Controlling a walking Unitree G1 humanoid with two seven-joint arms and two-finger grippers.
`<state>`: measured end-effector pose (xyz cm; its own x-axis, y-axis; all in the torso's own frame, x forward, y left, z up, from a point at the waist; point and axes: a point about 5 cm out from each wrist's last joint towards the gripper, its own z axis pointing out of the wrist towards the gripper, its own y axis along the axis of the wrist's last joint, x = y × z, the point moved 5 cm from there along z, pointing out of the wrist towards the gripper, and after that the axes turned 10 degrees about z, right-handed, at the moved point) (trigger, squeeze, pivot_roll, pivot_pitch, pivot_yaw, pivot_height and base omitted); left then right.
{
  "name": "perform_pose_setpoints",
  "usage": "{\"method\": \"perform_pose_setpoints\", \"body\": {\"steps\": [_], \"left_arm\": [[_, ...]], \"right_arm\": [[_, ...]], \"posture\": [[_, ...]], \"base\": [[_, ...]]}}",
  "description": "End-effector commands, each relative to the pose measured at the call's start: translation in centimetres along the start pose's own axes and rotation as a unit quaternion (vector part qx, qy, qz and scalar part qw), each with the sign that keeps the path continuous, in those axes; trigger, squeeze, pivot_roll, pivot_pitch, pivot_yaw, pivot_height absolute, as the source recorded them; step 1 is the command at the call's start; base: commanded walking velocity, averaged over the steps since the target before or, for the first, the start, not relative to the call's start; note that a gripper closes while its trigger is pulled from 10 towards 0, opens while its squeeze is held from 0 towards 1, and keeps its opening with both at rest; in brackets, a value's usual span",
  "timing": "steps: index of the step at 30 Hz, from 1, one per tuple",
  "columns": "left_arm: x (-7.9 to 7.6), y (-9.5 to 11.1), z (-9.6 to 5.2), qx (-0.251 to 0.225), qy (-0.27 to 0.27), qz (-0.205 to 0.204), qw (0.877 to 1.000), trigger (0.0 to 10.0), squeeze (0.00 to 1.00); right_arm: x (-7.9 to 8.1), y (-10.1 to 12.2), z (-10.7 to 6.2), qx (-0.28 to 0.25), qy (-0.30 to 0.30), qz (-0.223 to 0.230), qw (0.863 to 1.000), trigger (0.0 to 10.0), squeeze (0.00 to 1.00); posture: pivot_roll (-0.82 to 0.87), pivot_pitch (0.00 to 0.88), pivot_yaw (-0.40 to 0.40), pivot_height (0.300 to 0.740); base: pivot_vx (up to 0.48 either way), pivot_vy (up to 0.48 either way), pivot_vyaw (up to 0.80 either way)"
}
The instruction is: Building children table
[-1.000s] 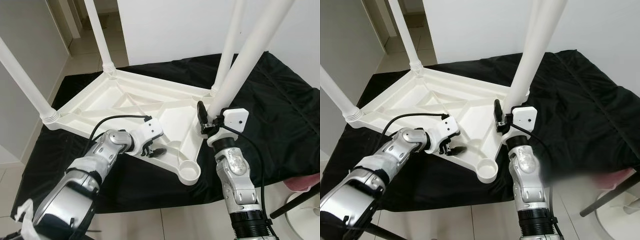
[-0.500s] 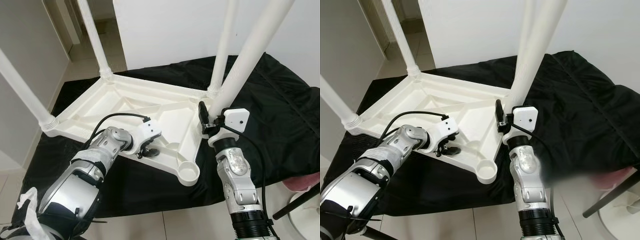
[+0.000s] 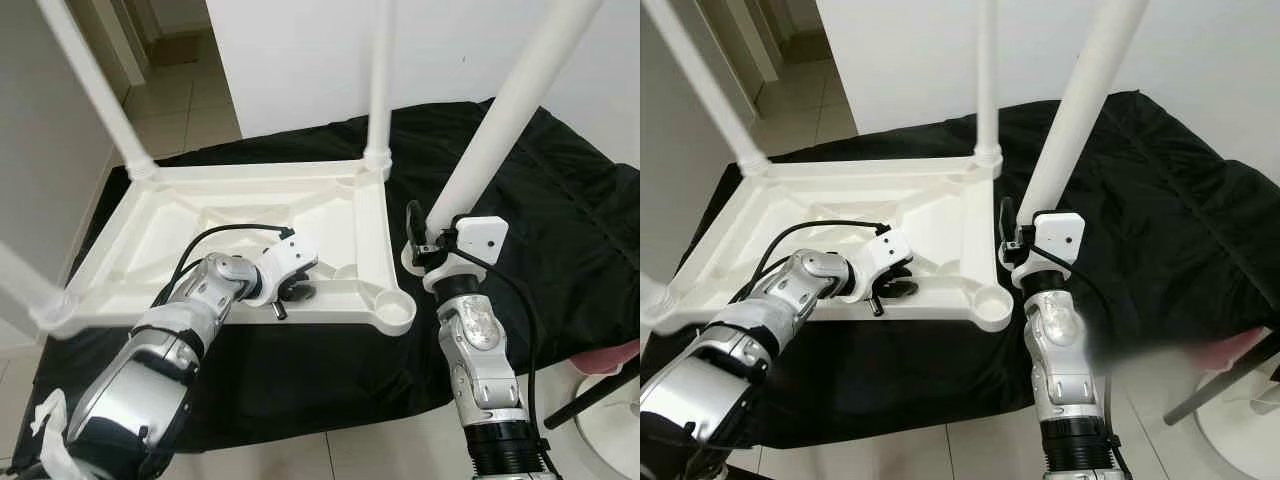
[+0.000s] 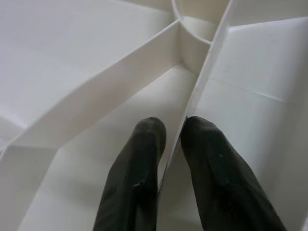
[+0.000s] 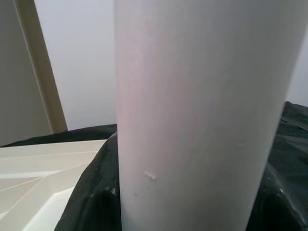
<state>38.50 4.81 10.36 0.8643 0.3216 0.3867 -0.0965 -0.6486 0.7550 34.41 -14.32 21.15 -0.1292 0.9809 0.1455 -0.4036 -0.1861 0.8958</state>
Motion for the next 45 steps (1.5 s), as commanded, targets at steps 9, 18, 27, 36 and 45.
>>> {"method": "perform_pose_setpoints", "body": {"steps": [9,18,27,36,45], "left_arm": [[-3.9,-0.1,1.6,-0.002,0.018,-0.06,0.998,10.0,0.0],[-3.2,0.7,0.3,-0.031,0.087,-0.059,0.994,10.0,1.0],[-3.6,5.3,-1.6,-0.14,0.109,-0.033,0.984,10.0,0.0],[-6.5,10.1,-2.2,-0.222,0.076,-0.022,0.972,10.0,0.0],[-7.3,11.7,-3.2,-0.258,0.086,-0.028,0.962,10.0,0.0]], "right_arm": [[0.5,0.3,0.2,-0.007,0.011,-0.003,1.0,10.0,0.0],[0.7,-0.4,0.1,0.006,0.024,-0.006,1.0,10.0,0.0],[0.0,-0.4,0.3,0.003,0.013,-0.015,1.0,10.0,0.0],[-1.8,-1.0,0.3,0.01,-0.029,-0.042,0.999,10.0,0.0],[-2.2,-1.4,-0.6,0.014,-0.034,-0.05,0.998,10.0,0.0]], "posture": [[-0.01,0.048,0.11,0.74],[-0.01,0.032,0.084,0.74],[-0.01,0.013,0.063,0.74],[0.0,0.0,0.051,0.74],[0.0,0.0,0.059,0.74]], "base": [[0.0,0.0,0.0],[0.0,0.0,0.0],[0.0,0.0,0.0],[0.0,0.0,0.0],[0.0,0.0,0.0]]}}
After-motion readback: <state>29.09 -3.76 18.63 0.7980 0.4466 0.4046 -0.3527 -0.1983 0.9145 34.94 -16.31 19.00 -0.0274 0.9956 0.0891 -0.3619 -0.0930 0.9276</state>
